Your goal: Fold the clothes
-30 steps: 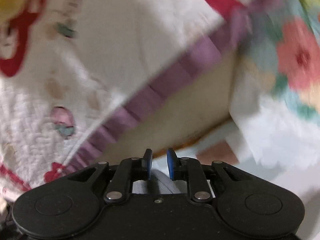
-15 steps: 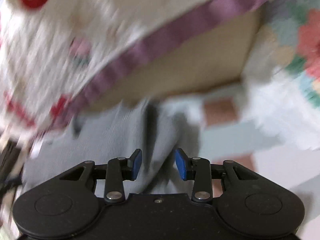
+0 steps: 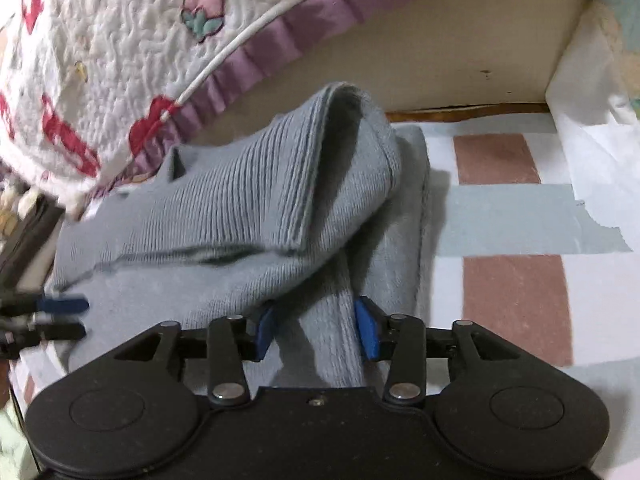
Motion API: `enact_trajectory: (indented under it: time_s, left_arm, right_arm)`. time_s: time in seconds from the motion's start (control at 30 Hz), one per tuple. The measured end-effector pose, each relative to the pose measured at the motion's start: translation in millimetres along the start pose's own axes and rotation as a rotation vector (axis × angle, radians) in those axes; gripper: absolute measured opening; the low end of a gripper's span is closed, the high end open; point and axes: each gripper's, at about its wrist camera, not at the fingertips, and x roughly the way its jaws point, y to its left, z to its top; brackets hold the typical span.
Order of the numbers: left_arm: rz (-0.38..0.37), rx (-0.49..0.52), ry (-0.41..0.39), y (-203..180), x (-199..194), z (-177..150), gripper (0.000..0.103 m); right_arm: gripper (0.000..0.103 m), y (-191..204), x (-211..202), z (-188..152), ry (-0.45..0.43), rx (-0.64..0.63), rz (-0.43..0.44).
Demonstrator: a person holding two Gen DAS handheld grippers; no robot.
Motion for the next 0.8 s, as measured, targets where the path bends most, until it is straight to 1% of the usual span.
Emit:
enact_trajectory:
  time_s: [0.07,0.1,0.13,0.17,0.2,0.23,0.27,0.3,0.33,0.37,0.43,0.47,0.53,0.57,0.63,0.67,0.7,0.73,0.8]
  left_arm:
    - [-0.004,-0.011,-0.031,-1.1,-1.8,-0.4,0.062]
    - [-0.010,-0.019,-0.042,-1.2,-2.5,-0.5,0.062]
    - [-0.013,-0.025,-0.045,-1.4,-1.9,-1.0,0.062]
    - [-0.013,-0.026,-0.039,-1.6,-0.2,-1.4,0.062]
    - [-0.014,-0.027,-0.034,-1.9,1.5,-1.8,0.063]
    - [-0.015,-0.027,-0.028,-2.2,3.2,-2.2,0.069]
    - [-0.004,-0.022,-0.021,-2.4,5.4,-3.5,0.074]
    - [0.019,-0.008,-0.011,-2.7,8.2,-5.7,0.074]
    - [0.030,-0.002,-0.003,-2.0,9.9,-7.8,0.075]
    - [0.030,-0.004,0.002,-0.4,10.6,-9.7,0.075]
    - [0.040,-0.015,0.014,2.7,11.5,-14.0,0.075]
    - [0.050,-0.019,0.024,4.0,12.2,-16.0,0.075]
    - [0.062,-0.004,0.036,4.5,11.9,-21.3,0.075]
    - [0.068,0.006,0.040,4.3,11.5,-24.2,0.075]
    - [0.069,0.016,0.041,5.1,9.9,-27.4,0.075]
    - [0.068,0.011,0.041,6.8,9.8,-27.6,0.076]
    - [0.067,0.003,0.043,8.9,10.5,-27.5,0.076]
    - [0.066,-0.008,0.044,11.0,12.1,-26.9,0.077]
    - [0.068,-0.022,0.046,13.8,15.6,-25.9,0.080]
  right_arm:
    - [0.057,-0.6,1.1,-1.6,0.009,0.027,0.026]
    - [0.055,-1.0,1.7,-2.4,0.013,0.040,0.039]
    - [0.048,-1.3,2.2,-3.2,0.017,0.053,0.052]
    - [0.013,-1.6,2.8,-4.0,0.021,0.067,0.065]
    - [0.013,-1.9,3.3,-4.7,0.026,0.080,0.078]
    - [0.013,-2.3,3.9,-5.5,0.030,0.094,0.091]
    - [0.013,0.2,-2.1,-6.1,0.006,0.107,0.104]
    - [0.013,5.7,-11.8,-7.4,-0.031,0.113,0.113]
    - [0.013,11.3,-17.9,-9.7,-0.051,0.109,0.118]
    - [0.013,16.9,-23.9,-12.0,-0.070,0.106,0.123]
    - [0.013,24.3,-28.6,-21.3,-0.063,0.081,0.105]
    - [0.012,27.3,-29.5,-27.8,-0.044,0.051,0.071]
    - [0.012,30.7,-33.4,-41.2,-0.002,-0.042,-0.061]
    - [0.012,28.6,-34.9,-49.6,0.030,-0.074,-0.110]
    - [0.012,19.3,-32.4,-64.4,0.122,-0.094,-0.157]
    - [0.013,15.4,-29.5,-68.8,0.154,-0.094,-0.169]
    - [0.016,16.0,-26.2,-69.2,0.161,-0.108,-0.174]
    - [0.017,20.4,-24.4,-68.7,0.159,-0.148,-0.185]
    - [0.017,28.9,-24.9,-68.7,0.147,-0.200,-0.236]
